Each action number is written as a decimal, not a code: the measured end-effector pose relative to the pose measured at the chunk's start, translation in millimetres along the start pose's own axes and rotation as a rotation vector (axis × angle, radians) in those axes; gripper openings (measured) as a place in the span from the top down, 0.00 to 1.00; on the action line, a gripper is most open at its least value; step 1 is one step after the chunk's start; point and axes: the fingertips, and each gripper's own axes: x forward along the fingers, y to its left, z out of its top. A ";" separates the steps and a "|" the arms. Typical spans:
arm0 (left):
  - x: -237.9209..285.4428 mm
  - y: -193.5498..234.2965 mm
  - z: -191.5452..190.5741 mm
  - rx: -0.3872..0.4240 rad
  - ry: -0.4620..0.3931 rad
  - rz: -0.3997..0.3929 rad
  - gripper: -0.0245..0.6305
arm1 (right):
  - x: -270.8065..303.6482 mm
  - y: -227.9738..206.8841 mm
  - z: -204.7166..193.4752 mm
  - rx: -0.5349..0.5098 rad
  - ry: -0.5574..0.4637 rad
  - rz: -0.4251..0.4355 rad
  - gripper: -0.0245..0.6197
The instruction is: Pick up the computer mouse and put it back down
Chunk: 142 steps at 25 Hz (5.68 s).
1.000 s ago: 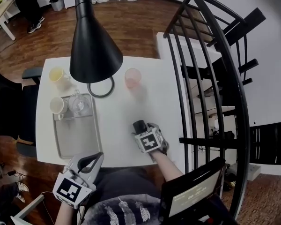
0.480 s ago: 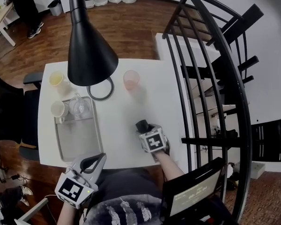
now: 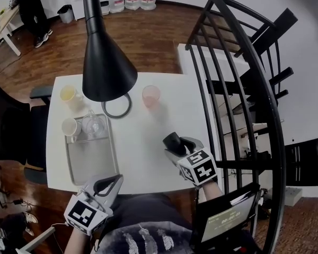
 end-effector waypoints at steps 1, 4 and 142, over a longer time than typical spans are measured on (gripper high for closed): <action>-0.2 0.6 0.2 -0.002 0.000 -0.001 0.96 | -10.7 3.4 12.3 -0.027 -0.022 0.010 0.51; 0.7 -0.7 2.3 0.004 -0.003 -0.010 0.96 | -40.0 12.6 42.4 -0.099 -0.062 0.032 0.51; -14.7 38.5 27.3 0.155 -0.042 0.126 0.94 | 100.4 -0.6 -50.7 0.139 0.198 -0.051 0.51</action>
